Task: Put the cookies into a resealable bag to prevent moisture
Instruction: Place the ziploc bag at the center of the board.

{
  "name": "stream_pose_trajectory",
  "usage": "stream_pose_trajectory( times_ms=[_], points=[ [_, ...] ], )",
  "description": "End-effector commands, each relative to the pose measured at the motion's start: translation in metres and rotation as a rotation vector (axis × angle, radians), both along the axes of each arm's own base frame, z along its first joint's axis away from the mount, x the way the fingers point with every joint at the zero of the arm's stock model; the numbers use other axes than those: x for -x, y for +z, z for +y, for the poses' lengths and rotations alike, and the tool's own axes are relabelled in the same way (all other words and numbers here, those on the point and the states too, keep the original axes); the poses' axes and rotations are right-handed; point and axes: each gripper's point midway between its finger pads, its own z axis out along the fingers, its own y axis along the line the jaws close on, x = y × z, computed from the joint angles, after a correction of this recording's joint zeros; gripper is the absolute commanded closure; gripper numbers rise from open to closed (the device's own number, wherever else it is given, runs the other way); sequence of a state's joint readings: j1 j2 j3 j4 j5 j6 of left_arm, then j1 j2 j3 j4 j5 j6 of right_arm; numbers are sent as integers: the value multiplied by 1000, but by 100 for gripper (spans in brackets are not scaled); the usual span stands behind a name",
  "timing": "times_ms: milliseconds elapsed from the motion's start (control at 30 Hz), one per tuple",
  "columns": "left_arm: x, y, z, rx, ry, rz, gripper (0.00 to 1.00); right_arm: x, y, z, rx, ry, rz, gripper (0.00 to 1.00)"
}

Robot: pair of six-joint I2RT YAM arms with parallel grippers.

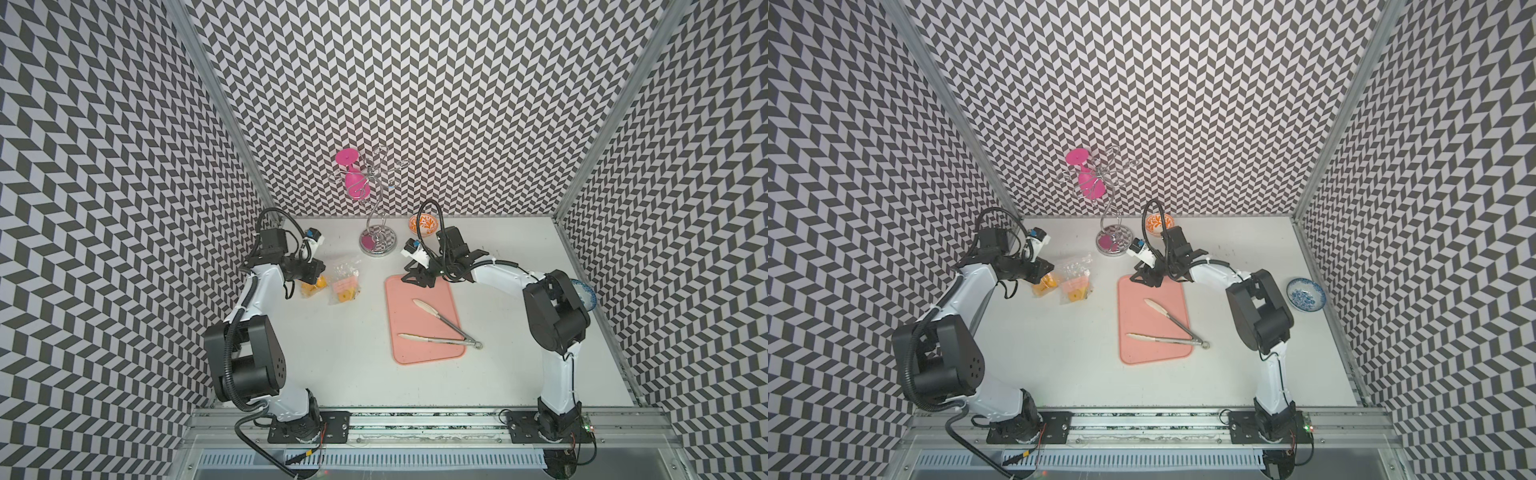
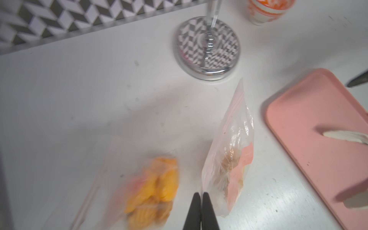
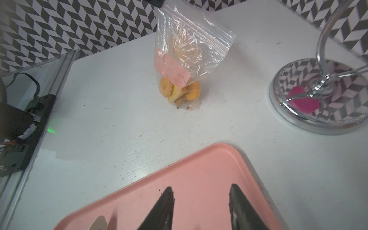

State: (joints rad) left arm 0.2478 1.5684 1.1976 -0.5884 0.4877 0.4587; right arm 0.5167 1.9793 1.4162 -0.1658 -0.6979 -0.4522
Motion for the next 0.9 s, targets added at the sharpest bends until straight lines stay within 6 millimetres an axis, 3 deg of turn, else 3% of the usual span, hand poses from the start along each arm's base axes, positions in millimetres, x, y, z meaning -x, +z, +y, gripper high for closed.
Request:
stream_pose_trajectory(
  times_ms=[0,67,200,267,400,500,600,700,800,867],
  points=[
    [-10,7,34,-28,181,-36,100,-16,44,-12,-54,-111,-127,51],
    [-10,5,42,-42,227,-44,97,-14,47,-19,-58,-157,-123,48],
    [-11,2,53,-48,283,-40,76,-12,49,-35,-53,-255,-100,40],
    [-12,10,62,-81,327,-61,56,-9,50,-45,-56,-303,-90,38],
    [-8,45,75,-132,406,-211,2,-15,60,-84,-84,-494,-94,25],
    [-1,66,83,-72,474,-313,0,-22,64,-125,-100,-669,-85,16],
    [17,63,82,32,556,-390,0,-27,65,-181,-116,-898,-114,12],
    [48,45,74,96,613,-461,0,-17,68,-242,-151,-1128,-185,3],
    [63,9,69,120,642,-428,0,-3,64,-291,-167,-1298,-270,1],
    [59,18,64,181,638,-469,0,8,55,-315,-193,-1379,-323,0]
  ],
)
